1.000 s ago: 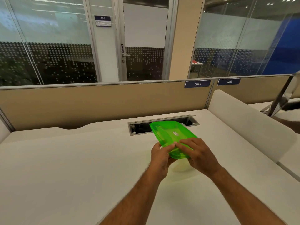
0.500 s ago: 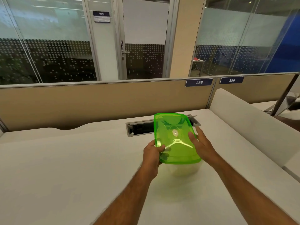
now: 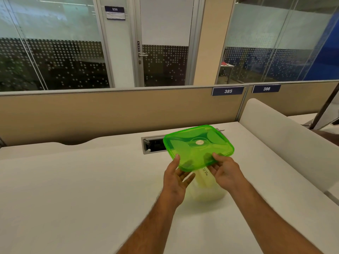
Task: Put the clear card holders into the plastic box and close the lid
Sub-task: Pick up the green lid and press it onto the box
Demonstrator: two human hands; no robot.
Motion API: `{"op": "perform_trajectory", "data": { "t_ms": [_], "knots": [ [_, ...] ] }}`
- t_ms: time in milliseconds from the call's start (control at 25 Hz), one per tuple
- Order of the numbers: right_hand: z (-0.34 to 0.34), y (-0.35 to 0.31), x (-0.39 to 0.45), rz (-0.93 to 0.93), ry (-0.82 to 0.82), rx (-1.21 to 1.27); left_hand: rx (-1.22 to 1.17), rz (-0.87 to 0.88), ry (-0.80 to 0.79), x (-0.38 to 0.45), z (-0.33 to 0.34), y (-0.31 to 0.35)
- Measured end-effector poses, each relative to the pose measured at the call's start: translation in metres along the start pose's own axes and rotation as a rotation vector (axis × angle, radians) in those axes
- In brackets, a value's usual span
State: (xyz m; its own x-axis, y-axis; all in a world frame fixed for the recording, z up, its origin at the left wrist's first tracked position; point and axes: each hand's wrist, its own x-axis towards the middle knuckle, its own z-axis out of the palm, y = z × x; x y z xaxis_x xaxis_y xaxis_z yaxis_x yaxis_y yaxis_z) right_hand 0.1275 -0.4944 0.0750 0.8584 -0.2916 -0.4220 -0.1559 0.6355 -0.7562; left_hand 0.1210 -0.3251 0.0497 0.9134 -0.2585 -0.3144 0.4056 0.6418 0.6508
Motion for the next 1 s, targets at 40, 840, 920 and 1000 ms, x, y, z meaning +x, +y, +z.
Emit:
{"op": "perform_trajectory", "data": {
  "t_ms": [40,840,920,1000],
  "knots": [
    [0.005,0.005,-0.002,0.013,-0.029,0.013,0.015,0.018,-0.01,0.0,0.005,-0.005],
    [-0.037,-0.07,0.031,0.033,-0.115,-0.415,0.299,0.013,-0.046,0.033,-0.005,0.037],
    [-0.034,-0.064,0.037,-0.046,-0.067,-0.554,0.582,0.051,-0.02,0.039,-0.003,0.034],
    [-0.032,-0.057,0.045,-0.183,0.006,-0.646,0.917,0.141,0.076,0.049,-0.003,0.027]
  ]
}}
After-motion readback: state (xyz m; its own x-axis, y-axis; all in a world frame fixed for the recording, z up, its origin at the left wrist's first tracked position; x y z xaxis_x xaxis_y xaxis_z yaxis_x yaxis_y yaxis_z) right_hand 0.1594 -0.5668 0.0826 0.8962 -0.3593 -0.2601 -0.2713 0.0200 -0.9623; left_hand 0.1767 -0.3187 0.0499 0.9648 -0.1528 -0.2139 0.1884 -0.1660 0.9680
